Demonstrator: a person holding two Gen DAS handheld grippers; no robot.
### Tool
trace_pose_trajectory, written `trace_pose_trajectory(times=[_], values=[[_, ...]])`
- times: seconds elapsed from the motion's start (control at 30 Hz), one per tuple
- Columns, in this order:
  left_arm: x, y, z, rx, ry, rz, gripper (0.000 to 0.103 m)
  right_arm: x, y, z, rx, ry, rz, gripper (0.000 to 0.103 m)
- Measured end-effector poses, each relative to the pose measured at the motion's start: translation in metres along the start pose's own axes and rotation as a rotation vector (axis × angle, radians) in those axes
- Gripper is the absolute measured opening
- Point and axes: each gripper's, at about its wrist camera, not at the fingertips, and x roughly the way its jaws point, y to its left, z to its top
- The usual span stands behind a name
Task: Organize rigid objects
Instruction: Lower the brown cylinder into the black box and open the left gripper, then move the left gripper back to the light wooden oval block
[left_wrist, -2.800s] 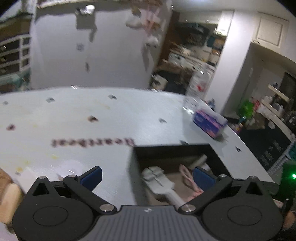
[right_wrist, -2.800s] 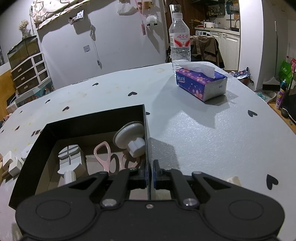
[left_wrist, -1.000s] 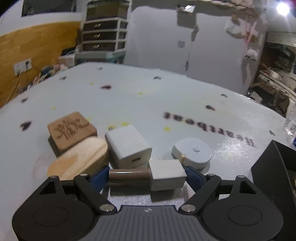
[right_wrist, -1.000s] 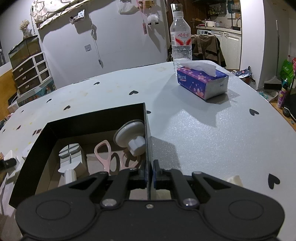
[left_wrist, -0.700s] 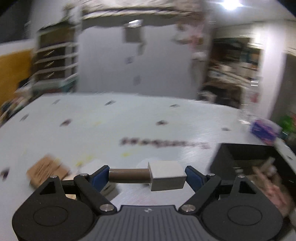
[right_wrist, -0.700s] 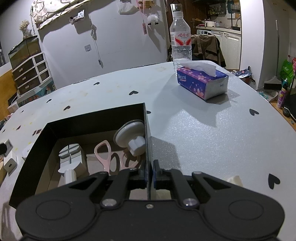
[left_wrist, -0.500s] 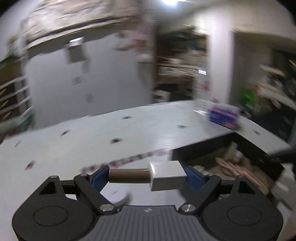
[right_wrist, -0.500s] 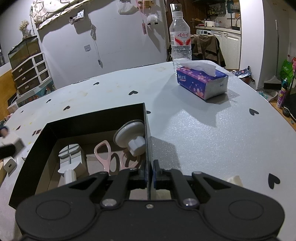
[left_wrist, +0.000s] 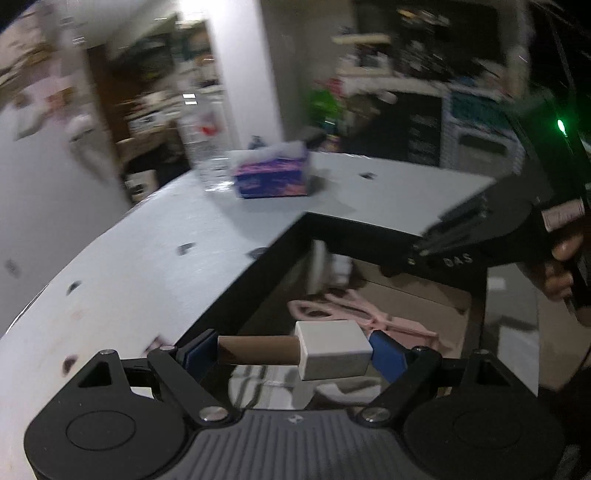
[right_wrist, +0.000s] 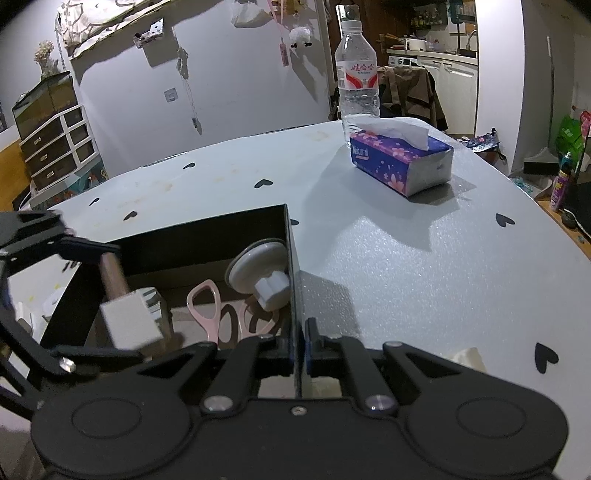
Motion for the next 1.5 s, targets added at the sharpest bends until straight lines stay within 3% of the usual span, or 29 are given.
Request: trace_pose_trajectory(times=[0.17, 0.3, 0.37, 0.53, 1.1, 1.5], values=[[0.021, -0.005, 0.012, 0.114, 0.062, -0.077, 0.087, 0.000, 0.000, 0.000, 0.010, -0.001, -0.004, 0.006], [0.033, -0.003, 0.019, 0.163, 0.085, -0.094, 0.087, 0.000, -0.001, 0.000, 0.012, 0.000, -0.005, 0.006], [0.040, 0.002, 0.022, 0.144, 0.090, -0.093, 0.088, 0.000, -0.001, 0.000, 0.012, -0.001, -0.005, 0.006], [0.039, 0.013, 0.021, 0.076, 0.084, -0.119, 0.101, 0.000, 0.000, 0.000, 0.013, -0.002, -0.006, 0.006], [-0.005, -0.002, 0.018, -0.016, 0.074, -0.155, 0.103, 0.001, 0.000, -0.001, 0.017, -0.004, -0.006, 0.006], [-0.052, -0.019, 0.005, -0.090, -0.002, -0.093, 0.103, 0.000, 0.000, -0.001, 0.015, -0.006, -0.006, 0.006]])
